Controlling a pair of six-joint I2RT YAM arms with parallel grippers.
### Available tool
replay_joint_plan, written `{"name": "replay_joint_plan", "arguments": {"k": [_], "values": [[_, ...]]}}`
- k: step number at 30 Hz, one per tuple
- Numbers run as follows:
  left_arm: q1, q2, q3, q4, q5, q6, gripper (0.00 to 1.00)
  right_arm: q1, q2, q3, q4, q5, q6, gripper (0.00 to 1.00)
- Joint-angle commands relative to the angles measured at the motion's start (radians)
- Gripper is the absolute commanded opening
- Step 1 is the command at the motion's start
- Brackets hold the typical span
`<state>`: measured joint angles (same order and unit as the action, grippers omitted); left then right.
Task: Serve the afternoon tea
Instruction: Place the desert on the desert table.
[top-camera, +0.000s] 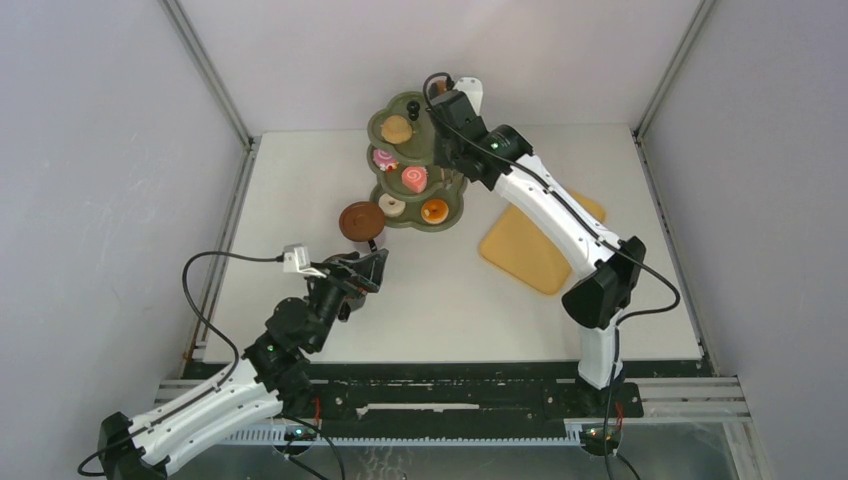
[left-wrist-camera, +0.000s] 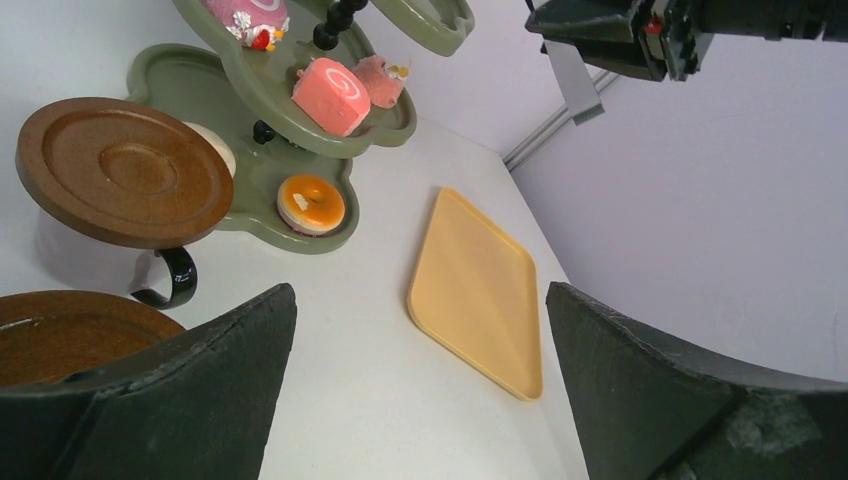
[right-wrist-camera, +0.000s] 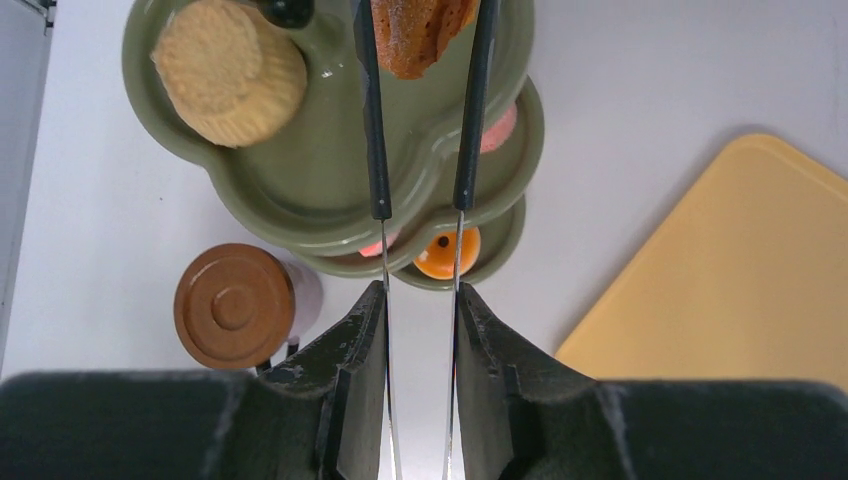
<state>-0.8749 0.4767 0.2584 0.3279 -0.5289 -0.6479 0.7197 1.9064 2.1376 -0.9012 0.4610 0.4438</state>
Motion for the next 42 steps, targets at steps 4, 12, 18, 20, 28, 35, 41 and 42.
{"name": "replay_joint_plan", "arguments": {"k": [4,12,18,20,28,35,41,42], "values": [[-0.004,-0.021,0.037,0.004,-0.006,0.032,1.0,0.002,0.077,0.15,-0.023,0.007,-0.028,0.03],[-0.004,-0.024,0.045,-0.004,-0.012,0.046,1.0,-0.018,0.106,0.175,-0.018,-0.012,-0.028,0.07],[-0.004,-0.004,0.045,0.007,-0.009,0.044,1.0,-0.027,0.104,0.172,-0.018,-0.02,-0.03,0.18],[-0.004,0.005,0.045,0.013,-0.008,0.041,1.0,-0.032,0.102,0.171,-0.018,-0.028,-0.029,0.22],[-0.004,0.027,0.048,0.028,-0.003,0.034,1.0,-0.047,0.101,0.162,-0.02,-0.053,-0.033,0.31],[-0.004,0.042,0.052,0.037,-0.002,0.031,1.0,-0.058,0.095,0.152,-0.016,-0.063,-0.031,0.35],[-0.004,0.047,0.053,0.04,0.0,0.03,1.0,-0.064,0.093,0.15,-0.017,-0.072,-0.034,0.39],[-0.004,0.048,0.053,0.04,0.0,0.03,1.0,-0.065,0.094,0.15,-0.018,-0.074,-0.033,0.39]]}}
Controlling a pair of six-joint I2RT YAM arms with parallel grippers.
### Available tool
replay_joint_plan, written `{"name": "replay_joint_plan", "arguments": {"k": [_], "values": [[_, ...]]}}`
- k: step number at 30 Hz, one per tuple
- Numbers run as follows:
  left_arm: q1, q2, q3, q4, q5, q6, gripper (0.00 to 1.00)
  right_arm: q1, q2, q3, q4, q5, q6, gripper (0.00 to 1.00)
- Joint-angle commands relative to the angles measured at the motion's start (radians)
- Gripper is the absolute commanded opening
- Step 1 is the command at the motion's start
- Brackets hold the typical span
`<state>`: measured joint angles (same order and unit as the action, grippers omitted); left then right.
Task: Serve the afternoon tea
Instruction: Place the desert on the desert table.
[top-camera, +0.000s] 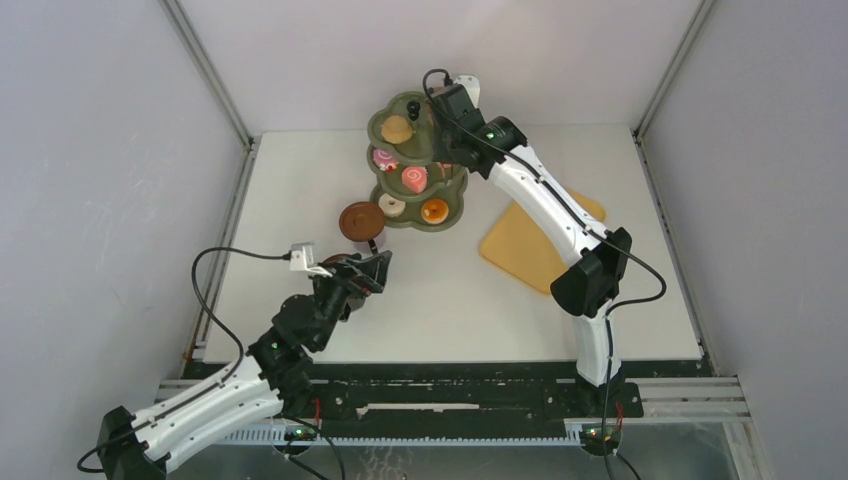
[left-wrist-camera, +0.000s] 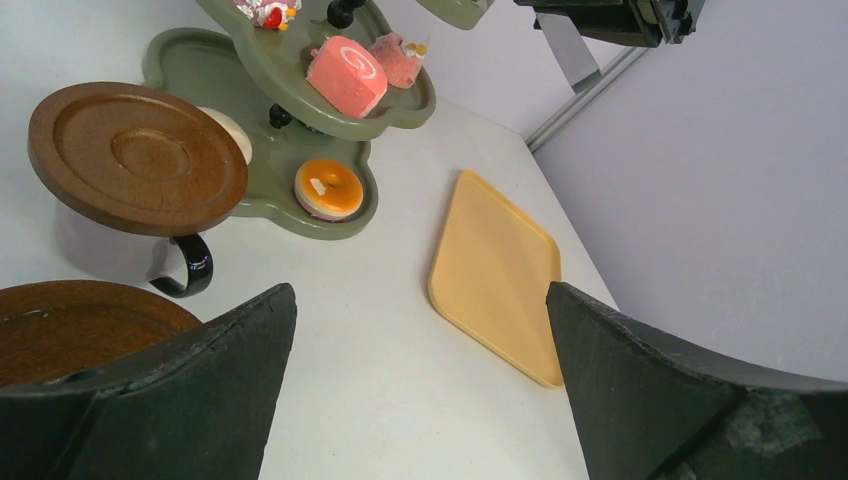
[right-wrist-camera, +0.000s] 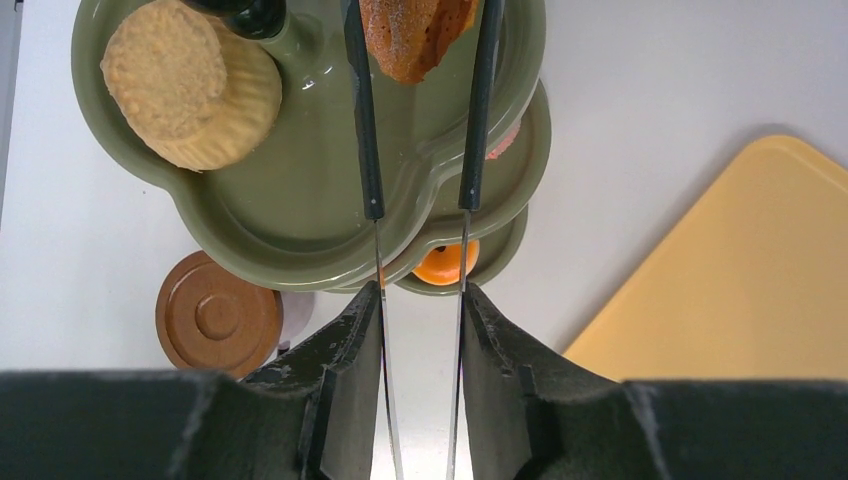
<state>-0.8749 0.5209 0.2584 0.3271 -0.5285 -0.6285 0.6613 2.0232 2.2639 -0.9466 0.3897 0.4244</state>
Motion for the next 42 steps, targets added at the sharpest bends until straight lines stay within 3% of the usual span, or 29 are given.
{"name": "replay_joint_plan", "arguments": {"k": [1,34,42], "values": [[-0.004,0.004,0.053,0.041,0.0,0.01,1.0,-0.006,-0.022,0.023,0.028,-0.002,-0.015,0.39],[-0.004,0.03,0.073,0.047,0.005,0.011,1.0,-0.025,-0.035,0.016,0.026,-0.025,-0.015,0.43],[-0.004,0.034,0.076,0.049,0.005,0.012,1.0,-0.023,-0.098,-0.053,0.095,-0.025,-0.019,0.42]]}}
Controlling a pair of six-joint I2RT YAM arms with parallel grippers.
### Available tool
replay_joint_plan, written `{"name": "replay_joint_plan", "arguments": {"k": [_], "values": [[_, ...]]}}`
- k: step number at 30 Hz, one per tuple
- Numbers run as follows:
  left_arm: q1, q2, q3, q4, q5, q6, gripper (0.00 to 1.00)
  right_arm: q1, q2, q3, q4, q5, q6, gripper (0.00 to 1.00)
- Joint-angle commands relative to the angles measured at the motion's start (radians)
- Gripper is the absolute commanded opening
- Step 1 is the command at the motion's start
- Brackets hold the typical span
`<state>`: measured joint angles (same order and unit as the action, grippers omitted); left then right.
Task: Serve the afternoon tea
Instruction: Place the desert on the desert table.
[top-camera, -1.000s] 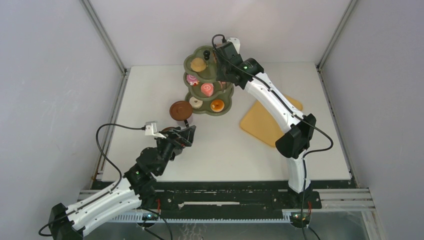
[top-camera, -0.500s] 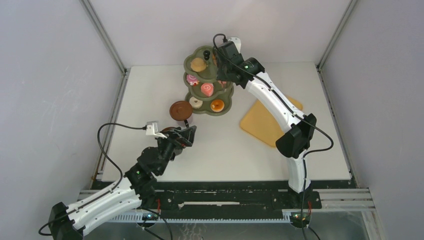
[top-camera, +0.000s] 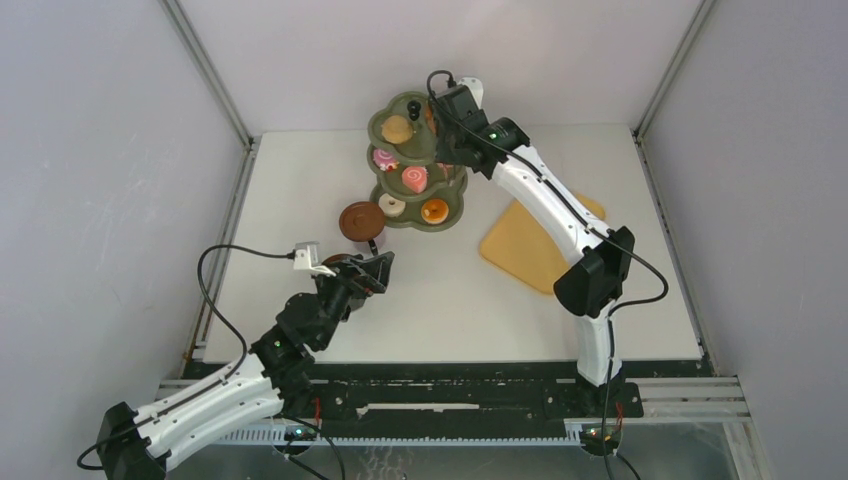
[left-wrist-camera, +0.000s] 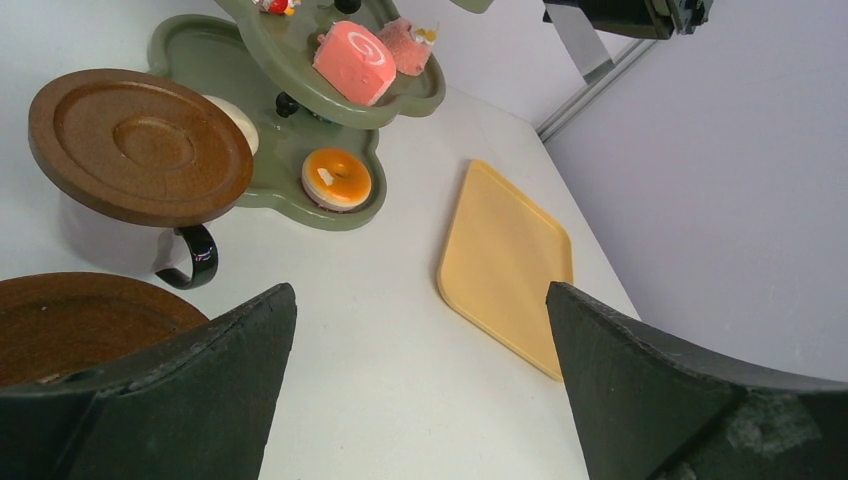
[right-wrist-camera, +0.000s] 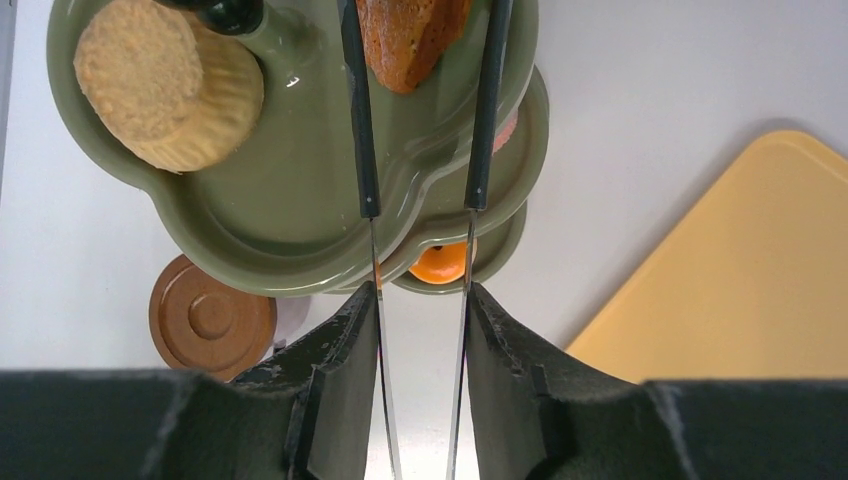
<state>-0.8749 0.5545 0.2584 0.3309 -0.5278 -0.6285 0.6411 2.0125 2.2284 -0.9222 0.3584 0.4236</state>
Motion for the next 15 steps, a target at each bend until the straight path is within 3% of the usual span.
{"name": "replay_joint_plan", "arguments": {"k": [1,15], "values": [[-0.004,-0.001,0.076,0.045,0.003,0.012,1.0,-0.003,-0.092,-0.022,0.077,0.007,-0.02,0.42],[-0.004,0.004,0.077,0.042,0.003,-0.003,1.0,0.006,-0.146,-0.063,0.119,0.002,-0.037,0.4]]}}
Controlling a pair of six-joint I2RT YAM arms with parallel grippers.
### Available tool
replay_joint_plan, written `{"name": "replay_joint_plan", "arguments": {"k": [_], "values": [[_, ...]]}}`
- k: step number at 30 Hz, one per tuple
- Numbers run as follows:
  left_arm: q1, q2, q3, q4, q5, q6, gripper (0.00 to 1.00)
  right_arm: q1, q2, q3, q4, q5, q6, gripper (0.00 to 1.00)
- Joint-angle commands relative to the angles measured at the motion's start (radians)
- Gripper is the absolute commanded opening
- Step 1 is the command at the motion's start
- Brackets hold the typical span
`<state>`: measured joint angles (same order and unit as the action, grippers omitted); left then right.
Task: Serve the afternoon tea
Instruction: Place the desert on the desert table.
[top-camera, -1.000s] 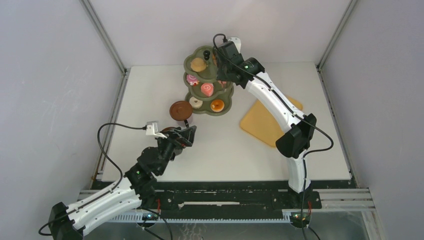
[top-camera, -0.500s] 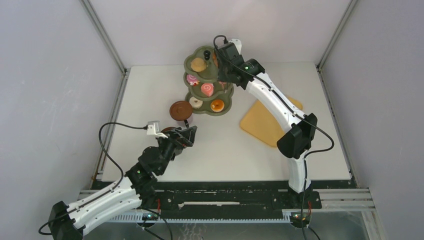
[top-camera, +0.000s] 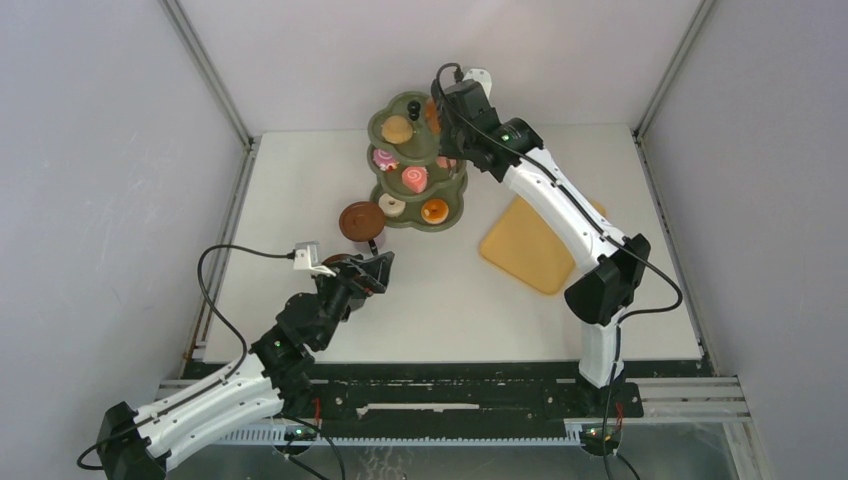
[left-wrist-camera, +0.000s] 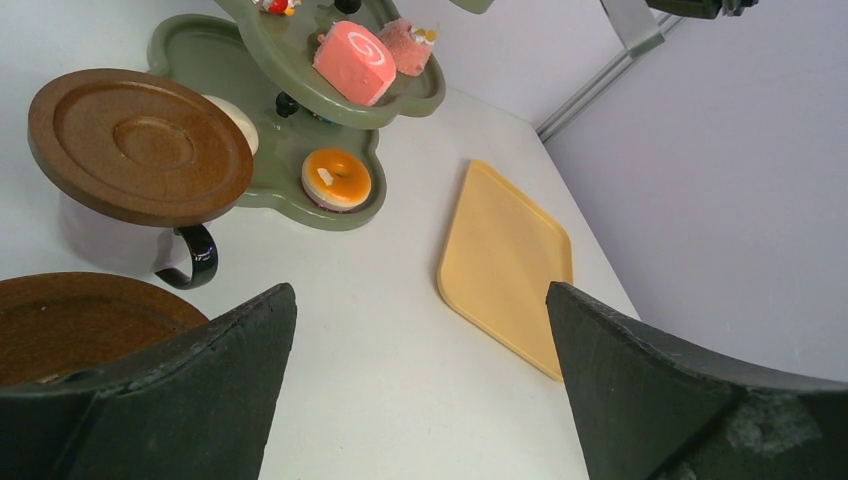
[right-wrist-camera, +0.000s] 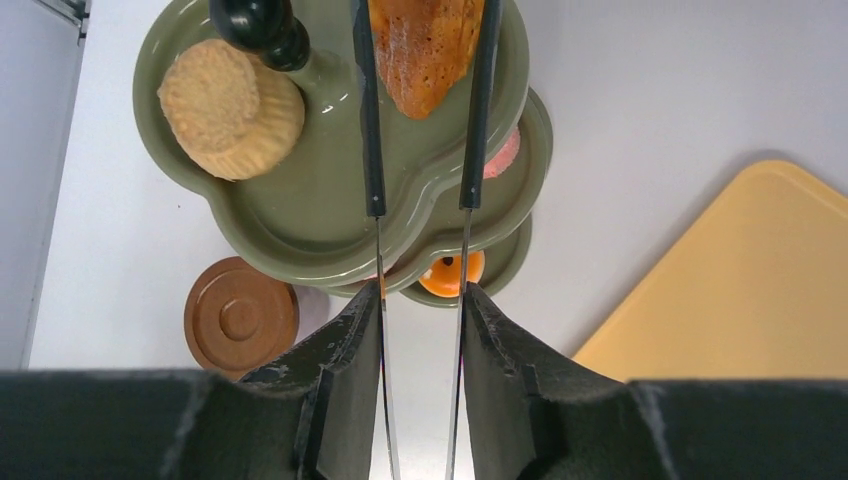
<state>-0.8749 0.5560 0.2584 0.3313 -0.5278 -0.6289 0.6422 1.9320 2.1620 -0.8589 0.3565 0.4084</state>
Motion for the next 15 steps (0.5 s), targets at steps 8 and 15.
{"name": "replay_joint_plan", "arguments": {"k": [8,15], "values": [[-0.005,0.013,0.082,0.043,0.004,-0.008,1.0,0.006,-0.131,-0.067,0.09,0.032,-0.021,0.37],[-0.004,0.012,0.081,0.037,-0.005,0.0,1.0,-0.022,-0.3,-0.316,0.167,0.099,0.014,0.32]]}}
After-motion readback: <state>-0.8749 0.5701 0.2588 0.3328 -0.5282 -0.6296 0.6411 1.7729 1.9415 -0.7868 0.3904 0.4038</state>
